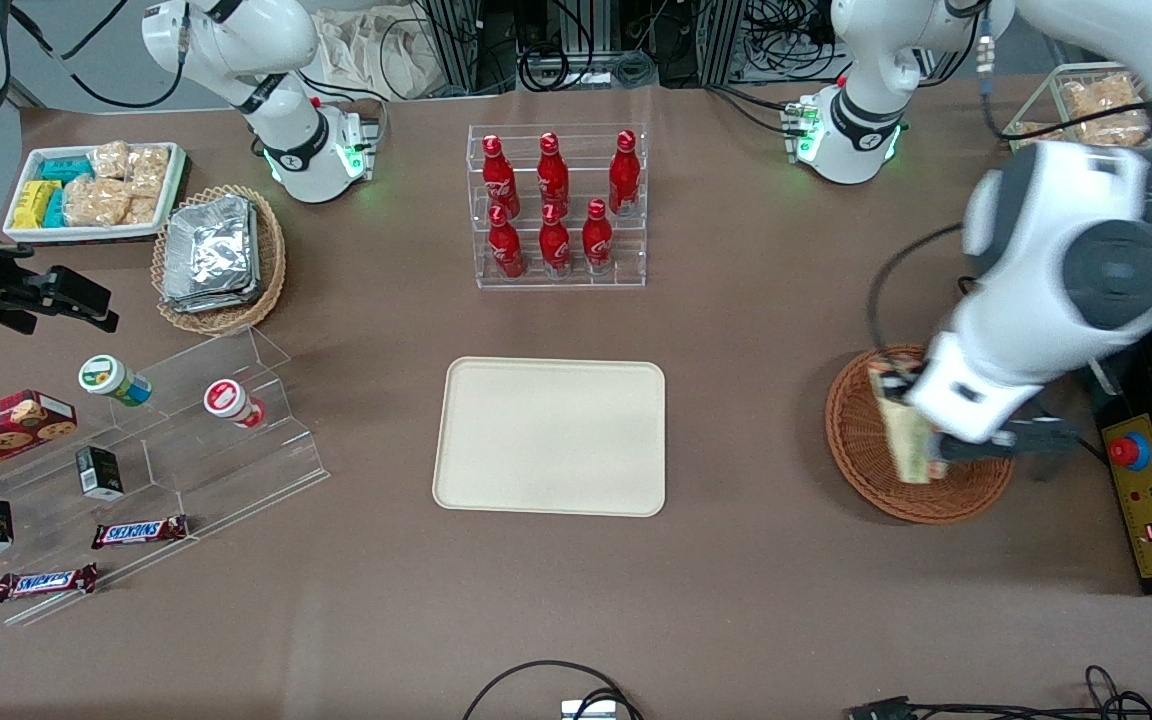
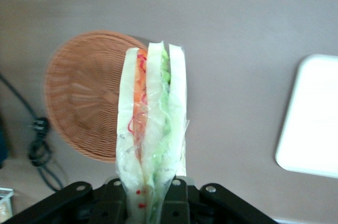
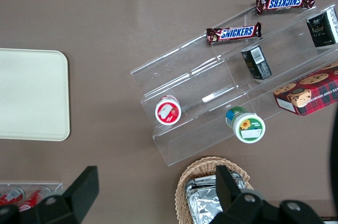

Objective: Place sandwich from basket to tray
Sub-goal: 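Carry the sandwich with the left gripper over to the beige tray, then lower the sandwich onto the tray and open the left gripper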

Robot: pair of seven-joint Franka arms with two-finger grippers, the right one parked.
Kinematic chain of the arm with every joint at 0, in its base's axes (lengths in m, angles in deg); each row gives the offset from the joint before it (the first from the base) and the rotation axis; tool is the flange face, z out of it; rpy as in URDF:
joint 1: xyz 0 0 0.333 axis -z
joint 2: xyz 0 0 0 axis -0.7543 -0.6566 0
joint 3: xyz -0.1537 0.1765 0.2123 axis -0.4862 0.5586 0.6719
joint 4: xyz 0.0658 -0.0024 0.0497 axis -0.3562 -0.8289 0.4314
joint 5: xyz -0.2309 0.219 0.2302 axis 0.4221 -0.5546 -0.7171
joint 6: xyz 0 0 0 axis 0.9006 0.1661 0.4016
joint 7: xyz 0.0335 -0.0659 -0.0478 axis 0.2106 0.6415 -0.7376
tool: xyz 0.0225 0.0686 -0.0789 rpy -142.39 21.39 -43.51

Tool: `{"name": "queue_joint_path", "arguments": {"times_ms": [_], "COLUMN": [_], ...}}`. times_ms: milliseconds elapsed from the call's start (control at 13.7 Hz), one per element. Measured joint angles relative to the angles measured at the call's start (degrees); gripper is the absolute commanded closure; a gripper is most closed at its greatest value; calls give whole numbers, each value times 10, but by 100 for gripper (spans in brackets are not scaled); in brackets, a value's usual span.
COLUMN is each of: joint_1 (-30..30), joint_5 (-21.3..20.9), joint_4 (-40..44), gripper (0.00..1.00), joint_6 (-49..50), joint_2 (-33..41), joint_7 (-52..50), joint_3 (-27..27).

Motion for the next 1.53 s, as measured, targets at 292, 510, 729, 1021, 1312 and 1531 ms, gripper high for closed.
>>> {"name": "queue_joint_path", "arguments": {"times_ms": [292,510,729,1021,1312,1531], "joint_1": [116,155,172,196,199,199], "joint_5": [4,4,6,6,6,6], "joint_4": [6,10,16,19,20,28], "gripper": [100,100,100,100,0,0], "joint_6": [-39,-131,-213,-287,-304,-299], "joint_2": [-78,-160,-216,-251,-266,-265], "joint_7": [-84,-138,-166,-189,-189,-189], "joint_3": [-3,-3,-6,-7,-7,-7]}}
